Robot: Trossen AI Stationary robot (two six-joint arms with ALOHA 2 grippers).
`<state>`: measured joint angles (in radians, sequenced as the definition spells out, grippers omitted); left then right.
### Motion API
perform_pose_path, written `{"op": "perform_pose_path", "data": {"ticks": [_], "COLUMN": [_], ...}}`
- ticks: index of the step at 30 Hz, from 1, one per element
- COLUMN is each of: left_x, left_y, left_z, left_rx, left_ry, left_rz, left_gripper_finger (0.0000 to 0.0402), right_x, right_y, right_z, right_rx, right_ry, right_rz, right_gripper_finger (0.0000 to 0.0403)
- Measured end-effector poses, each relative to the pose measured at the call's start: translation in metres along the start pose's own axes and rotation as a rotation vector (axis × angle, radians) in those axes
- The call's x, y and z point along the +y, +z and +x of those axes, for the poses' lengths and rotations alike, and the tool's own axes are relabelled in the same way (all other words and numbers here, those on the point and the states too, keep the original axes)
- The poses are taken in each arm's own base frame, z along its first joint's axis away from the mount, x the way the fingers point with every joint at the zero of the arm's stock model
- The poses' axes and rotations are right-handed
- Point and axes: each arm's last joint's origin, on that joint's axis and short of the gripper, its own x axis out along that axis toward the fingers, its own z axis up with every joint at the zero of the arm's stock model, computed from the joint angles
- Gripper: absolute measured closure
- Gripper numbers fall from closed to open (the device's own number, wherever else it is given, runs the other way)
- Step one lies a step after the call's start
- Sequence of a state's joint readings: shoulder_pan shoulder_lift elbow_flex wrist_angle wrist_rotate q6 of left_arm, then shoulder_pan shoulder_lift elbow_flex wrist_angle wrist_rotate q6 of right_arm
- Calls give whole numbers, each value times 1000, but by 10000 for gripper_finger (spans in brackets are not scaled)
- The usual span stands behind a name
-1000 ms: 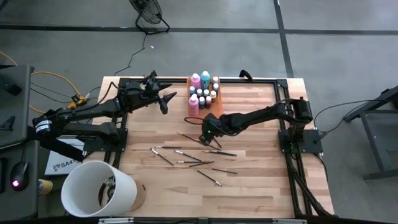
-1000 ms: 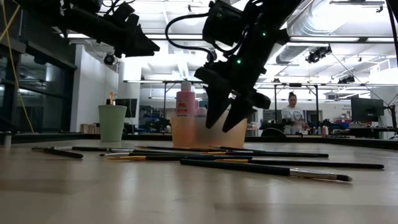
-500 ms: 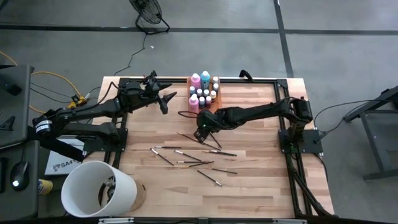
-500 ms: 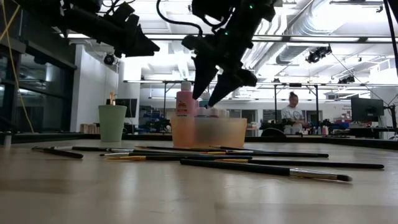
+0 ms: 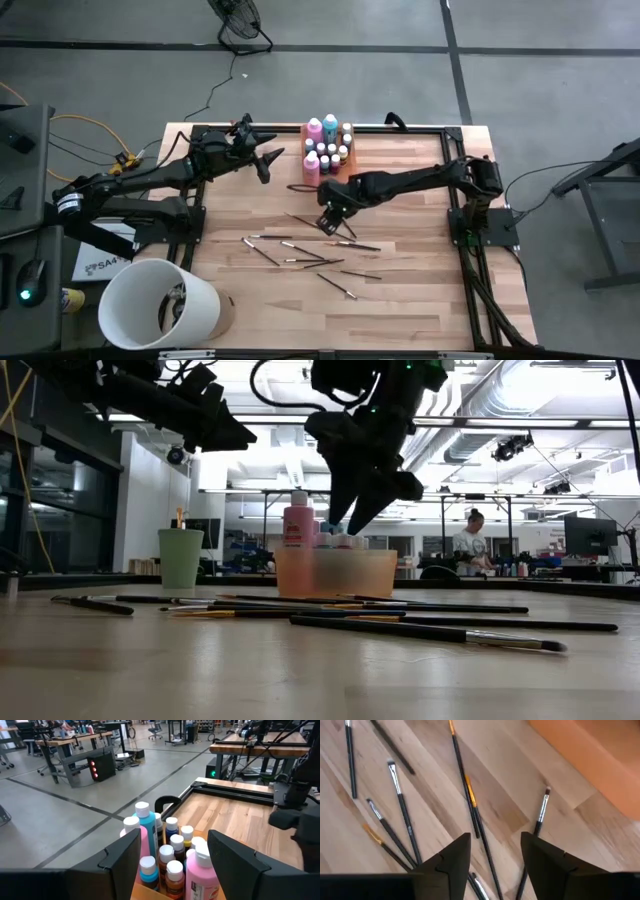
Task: Pick & Place Paint Supplies
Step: Put the white paintbrush into the cup
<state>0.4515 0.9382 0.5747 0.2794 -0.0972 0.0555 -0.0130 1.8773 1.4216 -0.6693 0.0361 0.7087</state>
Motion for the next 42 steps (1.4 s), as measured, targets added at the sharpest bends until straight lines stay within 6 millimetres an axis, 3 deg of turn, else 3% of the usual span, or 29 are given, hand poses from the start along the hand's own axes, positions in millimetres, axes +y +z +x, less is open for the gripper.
{"op": "perform_pose_path", "data": {"ticks": [8,12,21,26,42], "left_x": [0,0,0,0,0], "left_y": [0,-1,-1,-1,-2], "left_z": [0,0,0,0,0], "left_rx": [2,7,13,13,22], "left_ry": [-3,-2,-2,-2,1], "left_rz": [0,0,1,1,-5], "left_gripper_finger": [176,176,176,176,176], "right_x": [-11,-19,-24,-27,-39], "right_y": [2,4,9,7,15], "right_z": [50,63,66,81,88], "right_rx": [45,7,-63,-50,-14], "right_ry": [-67,-156,-213,-240,-200], "right_rz": [24,30,34,40,103], "right_gripper_finger": [212,212,212,214,275]}}
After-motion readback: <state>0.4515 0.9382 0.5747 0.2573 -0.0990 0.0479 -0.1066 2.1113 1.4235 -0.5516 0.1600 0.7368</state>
